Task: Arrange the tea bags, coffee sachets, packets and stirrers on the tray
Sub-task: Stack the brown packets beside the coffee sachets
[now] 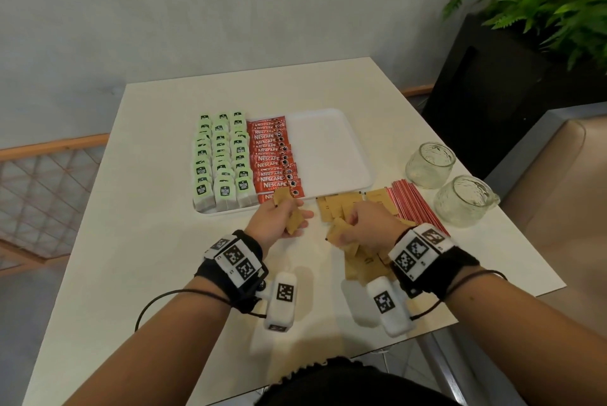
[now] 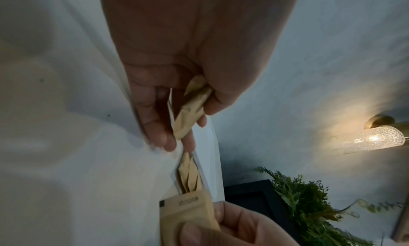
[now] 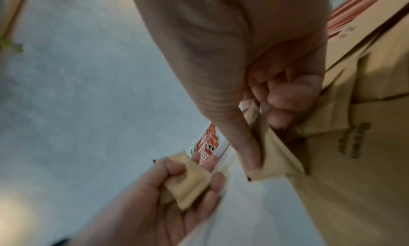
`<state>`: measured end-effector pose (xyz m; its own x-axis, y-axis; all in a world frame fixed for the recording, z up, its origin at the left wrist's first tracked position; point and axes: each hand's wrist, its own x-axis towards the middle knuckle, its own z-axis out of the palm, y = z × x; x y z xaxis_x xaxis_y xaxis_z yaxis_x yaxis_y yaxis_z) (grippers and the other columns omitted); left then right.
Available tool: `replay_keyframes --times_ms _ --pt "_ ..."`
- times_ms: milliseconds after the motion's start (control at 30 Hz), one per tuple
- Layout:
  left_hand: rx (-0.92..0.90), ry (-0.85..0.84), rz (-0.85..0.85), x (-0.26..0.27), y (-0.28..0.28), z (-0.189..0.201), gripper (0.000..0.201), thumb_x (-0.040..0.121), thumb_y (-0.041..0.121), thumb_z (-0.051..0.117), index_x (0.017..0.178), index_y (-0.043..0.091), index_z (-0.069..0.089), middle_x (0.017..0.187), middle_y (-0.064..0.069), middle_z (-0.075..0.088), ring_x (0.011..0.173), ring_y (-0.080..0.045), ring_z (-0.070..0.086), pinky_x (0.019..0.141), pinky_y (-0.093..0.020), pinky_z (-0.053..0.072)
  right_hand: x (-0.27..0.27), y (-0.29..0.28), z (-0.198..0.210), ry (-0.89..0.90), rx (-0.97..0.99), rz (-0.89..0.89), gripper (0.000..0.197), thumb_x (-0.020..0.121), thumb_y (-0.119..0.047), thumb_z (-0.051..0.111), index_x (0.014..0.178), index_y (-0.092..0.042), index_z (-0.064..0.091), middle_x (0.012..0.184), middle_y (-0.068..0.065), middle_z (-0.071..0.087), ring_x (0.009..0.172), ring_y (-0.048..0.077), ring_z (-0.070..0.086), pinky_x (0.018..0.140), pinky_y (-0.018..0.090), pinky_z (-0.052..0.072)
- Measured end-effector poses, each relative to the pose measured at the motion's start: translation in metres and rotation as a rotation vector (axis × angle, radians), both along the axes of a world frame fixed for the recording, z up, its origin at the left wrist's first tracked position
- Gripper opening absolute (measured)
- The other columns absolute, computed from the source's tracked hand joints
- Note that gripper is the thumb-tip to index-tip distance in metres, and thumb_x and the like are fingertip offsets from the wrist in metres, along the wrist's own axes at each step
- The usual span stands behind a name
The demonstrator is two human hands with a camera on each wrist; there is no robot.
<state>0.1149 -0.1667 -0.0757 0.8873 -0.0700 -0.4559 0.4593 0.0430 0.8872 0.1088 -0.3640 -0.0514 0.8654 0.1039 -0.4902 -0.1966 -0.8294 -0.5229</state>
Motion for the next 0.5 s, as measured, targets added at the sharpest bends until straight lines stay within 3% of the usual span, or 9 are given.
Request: replay_keyframes --times_ms 67,167,267,367,433,500 --pt "-0.043 0.026 -0.011 0.000 -0.002 0.000 0.022 0.100 0.022 0.050 0.115 0.007 0.056 0.096 -0.014 0.072 0.083 -0.027 0.071 0.078 -0.039 0.059 -0.002 -0.008 0.006 0.090 0.171 -0.042 0.021 0.079 -0.014 0.078 0.079 -0.012 0.057 0.065 0.003 0.056 0.053 0.013 0.051 0.048 0.022 0.044" --pt "-0.138 0.068 -0.037 -0.002 -0.012 0.002 0.031 0.097 0.032 0.058 0.113 0.006 0.056 0.091 -0.014 0.067 0.075 -0.026 0.072 0.070 -0.035 0.062 -0.002 -0.016 0.015 0.166 0.498 -0.190 0.023 0.081 -0.005 0.075 0.092 -0.009 0.056 0.073 0.009 0.062 0.052 0.014 0.056 0.049 0.024 0.047" --pt "-0.264 0.080 -0.127 -0.004 -0.024 0.007 0.040 0.096 0.042 0.053 0.111 0.005 0.062 0.093 -0.012 0.074 0.085 -0.023 0.073 0.076 -0.033 0.060 -0.001 -0.012 0.018 0.106 0.729 -0.312 0.028 0.083 0.001 0.071 0.103 -0.002 0.053 0.081 0.015 0.065 0.057 0.018 0.063 0.054 0.026 0.055" --pt "-0.348 0.067 -0.196 -0.003 -0.032 0.010 0.036 0.098 0.033 0.054 0.117 0.005 0.065 0.104 -0.012 0.073 0.091 -0.020 0.072 0.074 -0.029 0.059 -0.002 -0.001 0.019 0.116 0.763 -0.255 0.029 0.084 0.003 0.069 0.109 0.005 0.054 0.087 0.021 0.068 0.067 0.023 0.070 0.064 0.027 0.060" --pt "-0.336 0.084 -0.163 -0.001 -0.035 0.009 0.028 0.097 0.019 0.058 0.119 0.002 0.065 0.102 -0.012 0.073 0.085 -0.019 0.072 0.071 -0.030 0.060 0.001 -0.001 0.018 0.099 0.721 -0.237 0.026 0.084 0.000 0.070 0.105 0.007 0.057 0.087 0.020 0.070 0.067 0.022 0.070 0.062 0.026 0.060" --pt "-0.314 0.124 -0.102 0.001 -0.035 0.006 0.025 0.096 0.008 0.057 0.119 0.001 0.061 0.091 -0.013 0.073 0.078 -0.021 0.072 0.068 -0.033 0.061 0.009 -0.008 0.013 -0.023 0.555 -0.250 0.024 0.083 -0.009 0.074 0.101 0.000 0.062 0.088 0.014 0.070 0.068 0.020 0.067 0.061 0.030 0.059"
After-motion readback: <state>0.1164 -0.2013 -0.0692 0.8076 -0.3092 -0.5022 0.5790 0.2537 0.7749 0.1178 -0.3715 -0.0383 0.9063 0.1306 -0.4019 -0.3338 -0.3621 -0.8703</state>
